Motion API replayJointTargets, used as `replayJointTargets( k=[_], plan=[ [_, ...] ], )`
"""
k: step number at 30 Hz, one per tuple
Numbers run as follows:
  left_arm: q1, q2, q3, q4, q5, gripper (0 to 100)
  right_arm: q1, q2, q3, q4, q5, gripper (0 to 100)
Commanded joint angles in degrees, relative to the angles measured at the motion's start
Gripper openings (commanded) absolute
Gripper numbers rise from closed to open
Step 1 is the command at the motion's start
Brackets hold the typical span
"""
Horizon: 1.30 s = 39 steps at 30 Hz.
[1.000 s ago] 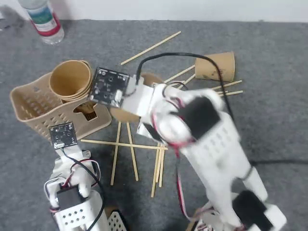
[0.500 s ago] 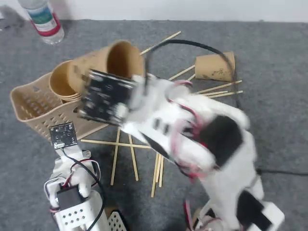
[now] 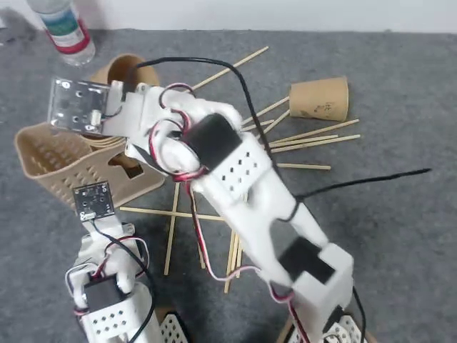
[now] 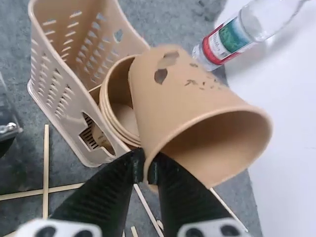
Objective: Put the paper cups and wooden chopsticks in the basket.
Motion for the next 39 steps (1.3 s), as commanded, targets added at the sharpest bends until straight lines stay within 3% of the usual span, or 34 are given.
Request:
replayJointTargets(
  k=[1, 5, 11, 19, 33, 39],
  plan=[
    [0.4, -1.1, -0.3, -0.4, 0.3, 2, 0.9, 3.1, -8.5, 2.4, 0.6, 0.8],
    [0.4, -1.1, -0.3, -0.4, 0.3, 2, 0.6, 6.5, -12.8, 3.4, 0.4, 2.3],
    [0.4, -1.1, -0.3, -0.4, 0.3, 2, 0.9, 6.9, -18.4, 5.8, -6.4, 17.5],
    [0.4, -1.1, -0.3, -0.4, 0.3, 2, 1.0, 7.3, -22.8, 13.1, -7.0, 17.7],
    [0.4, -1.1, -0.3, -0.4, 0.4, 2, 0.5, 8.1, -21.6, 9.0, -7.4, 17.7],
    [3.5, -1.1, -0.3, -0.4, 0.4, 2, -1.6, 8.0, -21.6, 6.1, -7.4, 17.7]
  ],
)
